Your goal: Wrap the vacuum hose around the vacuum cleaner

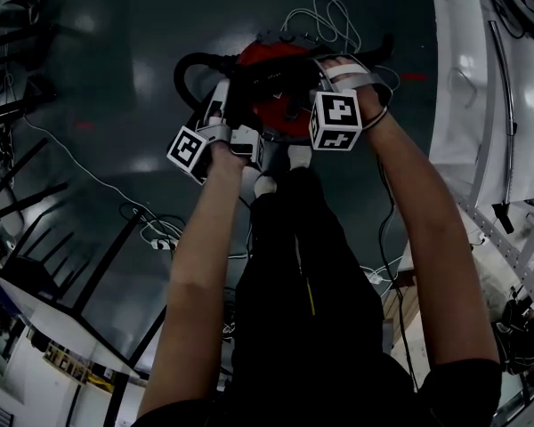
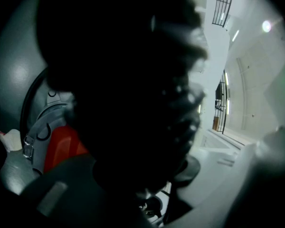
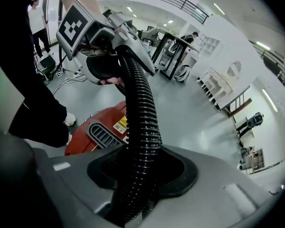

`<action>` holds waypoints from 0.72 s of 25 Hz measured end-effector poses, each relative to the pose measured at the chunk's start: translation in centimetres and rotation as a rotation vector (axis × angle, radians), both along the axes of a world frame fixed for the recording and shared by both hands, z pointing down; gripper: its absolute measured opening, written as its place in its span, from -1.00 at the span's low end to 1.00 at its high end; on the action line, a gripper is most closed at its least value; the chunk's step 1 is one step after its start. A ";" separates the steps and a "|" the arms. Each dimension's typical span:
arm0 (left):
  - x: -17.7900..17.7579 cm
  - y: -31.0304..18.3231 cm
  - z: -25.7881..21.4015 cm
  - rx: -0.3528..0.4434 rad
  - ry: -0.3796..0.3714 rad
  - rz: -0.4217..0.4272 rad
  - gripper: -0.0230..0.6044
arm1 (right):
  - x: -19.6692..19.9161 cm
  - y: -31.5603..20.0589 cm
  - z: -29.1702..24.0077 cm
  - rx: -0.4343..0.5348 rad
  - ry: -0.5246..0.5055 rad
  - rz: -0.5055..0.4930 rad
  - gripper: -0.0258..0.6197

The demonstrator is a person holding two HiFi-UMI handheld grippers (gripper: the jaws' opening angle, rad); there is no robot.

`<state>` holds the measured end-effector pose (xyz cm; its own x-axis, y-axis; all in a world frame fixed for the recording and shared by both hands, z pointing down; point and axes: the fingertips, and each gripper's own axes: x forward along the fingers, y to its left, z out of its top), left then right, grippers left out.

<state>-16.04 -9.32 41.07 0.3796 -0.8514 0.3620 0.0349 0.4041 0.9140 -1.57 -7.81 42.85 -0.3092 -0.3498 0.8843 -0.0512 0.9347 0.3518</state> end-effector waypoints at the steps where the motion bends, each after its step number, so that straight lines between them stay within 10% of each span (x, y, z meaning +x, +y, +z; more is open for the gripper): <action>1: -0.1 0.0 0.1 -0.004 -0.001 -0.002 -0.46 | -0.1 0.0 0.0 0.002 0.000 0.004 -0.38; 18: -0.5 -1.3 1.9 -0.071 -0.063 0.030 -0.46 | 0.0 -1.5 0.7 0.008 -0.036 0.052 -0.14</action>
<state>-16.52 -10.62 42.98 0.3791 -0.8112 0.4453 -0.0350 0.4683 0.8829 -1.56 -9.33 43.51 -0.3220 -0.3732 0.8701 -0.1129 0.9276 0.3561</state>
